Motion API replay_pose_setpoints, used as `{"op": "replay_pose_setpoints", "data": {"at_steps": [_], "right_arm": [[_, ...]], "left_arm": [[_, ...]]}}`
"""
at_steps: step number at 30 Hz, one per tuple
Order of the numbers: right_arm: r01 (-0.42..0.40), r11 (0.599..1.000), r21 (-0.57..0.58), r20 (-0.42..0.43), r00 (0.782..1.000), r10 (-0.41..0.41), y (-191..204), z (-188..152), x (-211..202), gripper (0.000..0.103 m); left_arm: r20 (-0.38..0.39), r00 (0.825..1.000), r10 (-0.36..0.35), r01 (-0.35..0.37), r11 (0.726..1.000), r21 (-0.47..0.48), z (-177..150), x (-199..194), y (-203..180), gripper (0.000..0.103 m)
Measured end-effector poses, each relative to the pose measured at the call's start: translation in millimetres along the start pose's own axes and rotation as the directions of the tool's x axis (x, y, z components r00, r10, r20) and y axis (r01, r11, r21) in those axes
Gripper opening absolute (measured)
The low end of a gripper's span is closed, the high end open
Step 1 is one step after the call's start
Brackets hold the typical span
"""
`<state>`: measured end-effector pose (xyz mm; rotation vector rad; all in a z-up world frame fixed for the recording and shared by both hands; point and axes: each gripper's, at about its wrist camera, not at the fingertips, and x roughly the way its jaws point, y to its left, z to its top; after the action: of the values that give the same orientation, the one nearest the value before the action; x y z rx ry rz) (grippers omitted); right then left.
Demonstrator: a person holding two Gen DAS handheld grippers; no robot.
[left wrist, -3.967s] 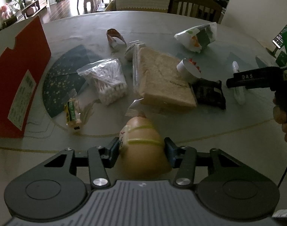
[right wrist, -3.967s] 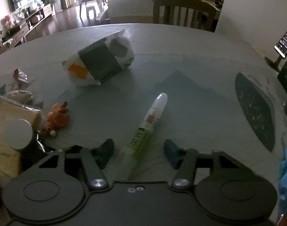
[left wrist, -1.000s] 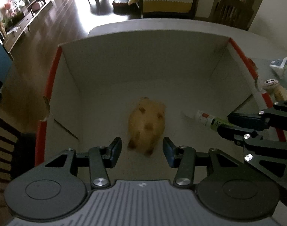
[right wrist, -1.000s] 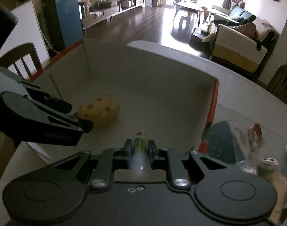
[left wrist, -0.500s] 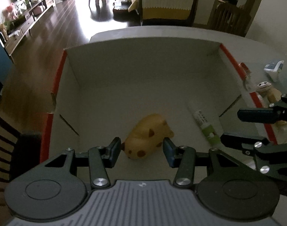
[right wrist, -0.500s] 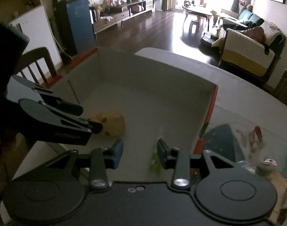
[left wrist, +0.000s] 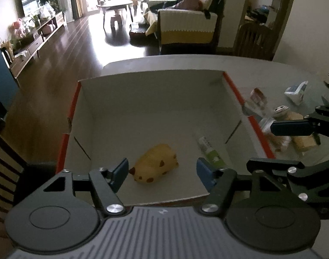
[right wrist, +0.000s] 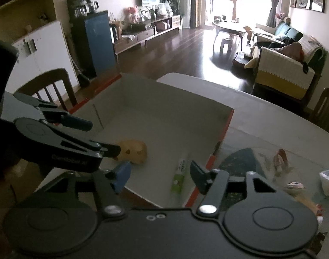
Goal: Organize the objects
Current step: 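Withdraw both grippers from the box back over the table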
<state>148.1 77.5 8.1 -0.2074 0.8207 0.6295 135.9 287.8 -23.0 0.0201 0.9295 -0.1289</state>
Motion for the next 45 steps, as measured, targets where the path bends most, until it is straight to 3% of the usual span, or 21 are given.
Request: {"op": "replay_pose_setpoints", "data": {"at_steps": [4, 7, 14, 16, 23, 25, 31, 39, 45], "right_arm": [[-0.015, 1.0, -0.004, 0.015, 1.0, 0.015, -6.7, -3.1, -10.4, 0.072], [-0.018, 1.0, 0.0, 0.026, 0.999, 0.018, -11.0, -6.6, -18.9, 0.075], [-0.011, 1.0, -0.003, 0.065, 0.998, 0.011, -28.5, -22.9, -41.9, 0.079], [-0.013, 1.0, 0.005, 0.067, 0.998, 0.013, -33.7, -28.8, -47.0, 0.08], [-0.01, 0.999, 0.045, 0.082, 0.997, 0.006, -63.7, -51.7, -65.5, 0.081], [0.001, 0.998, 0.063, 0.084, 0.996, -0.006, -73.5, -63.3, -70.0, 0.081], [0.045, 0.999, 0.029, 0.016, 0.999, -0.046, -104.5, -93.1, -78.1, 0.082], [0.107, 0.992, 0.065, -0.044, 0.994, -0.104, -162.0, -134.9, -91.1, 0.082], [0.175, 0.982, 0.07, -0.065, 0.983, -0.171, -202.1, -156.6, -96.5, 0.082]], "left_arm": [[0.019, 1.0, 0.019, -0.019, 1.0, -0.008, -0.8, -10.5, -10.9, 0.071], [0.029, 0.999, 0.029, -0.028, 0.999, -0.022, -2.8, -17.4, -15.5, 0.076], [0.061, 0.998, 0.032, -0.029, 0.999, -0.045, -7.8, -32.1, -38.2, 0.078], [0.068, 0.997, 0.028, -0.024, 0.998, -0.055, -9.8, -35.4, -46.5, 0.084], [0.087, 0.996, 0.022, -0.015, 0.996, -0.083, -14.5, -39.3, -78.9, 0.09], [0.085, 0.996, 0.011, -0.003, 0.996, -0.092, -16.1, -37.8, -87.9, 0.098], [0.085, 0.996, 0.005, 0.002, 0.996, -0.09, -22.5, -28.6, -125.7, 0.102], [0.088, 0.996, -0.016, 0.023, 0.997, -0.071, -29.8, -10.0, -179.2, 0.103], [0.031, 0.999, -0.017, 0.018, 0.999, -0.028, -32.4, 14.7, -214.0, 0.103]]}}
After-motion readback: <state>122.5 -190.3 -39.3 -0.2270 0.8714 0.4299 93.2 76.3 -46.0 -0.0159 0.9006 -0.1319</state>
